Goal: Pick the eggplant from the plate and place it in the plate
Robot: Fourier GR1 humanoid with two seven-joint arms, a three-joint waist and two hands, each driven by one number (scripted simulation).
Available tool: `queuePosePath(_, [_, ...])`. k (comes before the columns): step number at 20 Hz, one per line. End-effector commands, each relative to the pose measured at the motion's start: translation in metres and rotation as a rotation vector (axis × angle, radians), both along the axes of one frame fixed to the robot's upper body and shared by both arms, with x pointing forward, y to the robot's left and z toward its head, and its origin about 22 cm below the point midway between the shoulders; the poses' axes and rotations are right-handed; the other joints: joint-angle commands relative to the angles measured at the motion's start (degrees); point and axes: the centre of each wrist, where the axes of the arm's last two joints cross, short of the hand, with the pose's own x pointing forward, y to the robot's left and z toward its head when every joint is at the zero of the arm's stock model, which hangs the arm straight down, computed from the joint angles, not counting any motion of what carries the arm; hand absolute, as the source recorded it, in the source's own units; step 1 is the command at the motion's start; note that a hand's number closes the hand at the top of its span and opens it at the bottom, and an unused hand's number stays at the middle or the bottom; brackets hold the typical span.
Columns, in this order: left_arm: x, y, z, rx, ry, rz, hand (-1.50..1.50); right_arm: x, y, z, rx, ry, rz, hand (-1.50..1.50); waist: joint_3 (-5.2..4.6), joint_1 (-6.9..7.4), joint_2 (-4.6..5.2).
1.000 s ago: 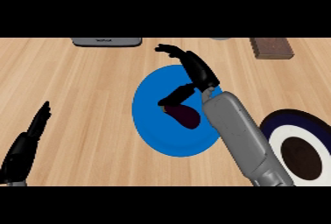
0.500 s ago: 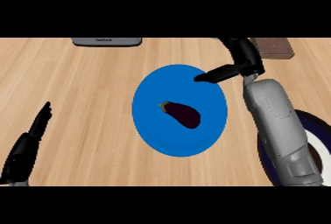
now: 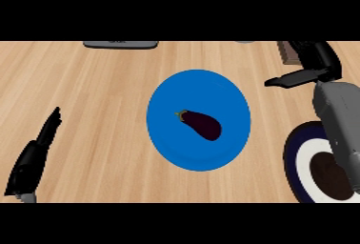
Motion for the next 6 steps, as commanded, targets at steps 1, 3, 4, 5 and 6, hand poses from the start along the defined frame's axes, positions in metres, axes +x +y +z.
queuePosePath(1, [0.001,0.007,0.011,0.002,-0.01,-0.001,0.0,-0.008,-0.052,0.004,-0.011,-0.023,0.009,-1.5,0.02,0.34,0.03])
queuePosePath(3, [0.016,0.0,0.005,0.002,-0.01,-0.001,0.0,-0.007,-0.067,0.015,-0.006,-0.012,-0.002,-1.5,0.04,0.61,0.39])
queuePosePath(4, [0.006,-0.01,0.001,-0.01,-0.001,-0.002,0.0,-0.013,-0.074,0.005,-0.01,-0.007,-0.008,-1.5,0.06,0.88,0.34])
queuePosePath(5, [0.014,0.004,0.001,-0.001,0.004,-0.002,0.0,-0.007,-0.056,-0.003,-0.008,-0.001,-0.007,-1.5,0.02,0.58,0.24])
queuePosePath(6, [0.01,0.002,-0.007,-0.001,0.003,-0.006,0.0,-0.02,-0.083,-0.002,-0.012,-0.03,-0.008,-1.5,0.04,0.52,0.32])
